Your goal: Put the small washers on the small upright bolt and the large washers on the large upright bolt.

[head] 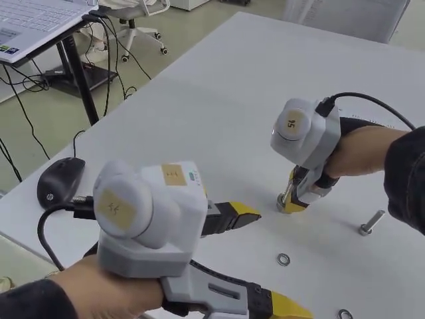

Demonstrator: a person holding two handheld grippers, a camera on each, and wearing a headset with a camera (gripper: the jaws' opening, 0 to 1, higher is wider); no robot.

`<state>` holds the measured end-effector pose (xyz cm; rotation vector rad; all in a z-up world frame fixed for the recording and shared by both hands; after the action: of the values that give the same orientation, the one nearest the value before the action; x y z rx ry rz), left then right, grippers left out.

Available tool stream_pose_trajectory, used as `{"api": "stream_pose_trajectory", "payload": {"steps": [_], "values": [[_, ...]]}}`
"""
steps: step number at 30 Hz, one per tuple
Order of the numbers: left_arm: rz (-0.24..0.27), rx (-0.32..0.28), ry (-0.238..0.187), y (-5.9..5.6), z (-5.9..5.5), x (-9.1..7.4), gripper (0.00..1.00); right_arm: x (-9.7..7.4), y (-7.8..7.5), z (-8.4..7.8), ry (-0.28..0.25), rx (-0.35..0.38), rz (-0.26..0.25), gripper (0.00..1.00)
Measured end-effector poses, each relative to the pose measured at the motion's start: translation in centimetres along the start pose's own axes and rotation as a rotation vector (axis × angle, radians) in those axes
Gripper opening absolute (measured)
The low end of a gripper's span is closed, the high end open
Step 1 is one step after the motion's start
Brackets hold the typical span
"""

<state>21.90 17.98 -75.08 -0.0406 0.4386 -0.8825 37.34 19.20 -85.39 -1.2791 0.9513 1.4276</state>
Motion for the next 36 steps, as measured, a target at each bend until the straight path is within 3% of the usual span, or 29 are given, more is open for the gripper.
{"api": "stream_pose_trajectory", "payload": {"steps": [22, 36], "values": [[-0.007, 0.006, 0.006, -0.1, 0.0, 0.1, 0.74, -0.8, -0.7, -0.8, -0.046, 0.05, -0.008, 0.27], [-0.021, 0.019, 0.01, -0.4, 0.2, 0.3, 0.74, -2.6, 0.2, -2.2, -0.082, 0.101, -0.042, 0.27]]}}
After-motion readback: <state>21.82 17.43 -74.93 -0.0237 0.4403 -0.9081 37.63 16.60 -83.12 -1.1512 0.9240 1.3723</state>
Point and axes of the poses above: the centre of the closed fingertips' face, and the gripper's own axes: x roughly forward along the fingers, y roughly to its left, z roughly out of its top, the point moved 1 cm from there along -x, roughly backward along the fingers, and after that the axes turned 1 degree about y, right-handed, at the moved point
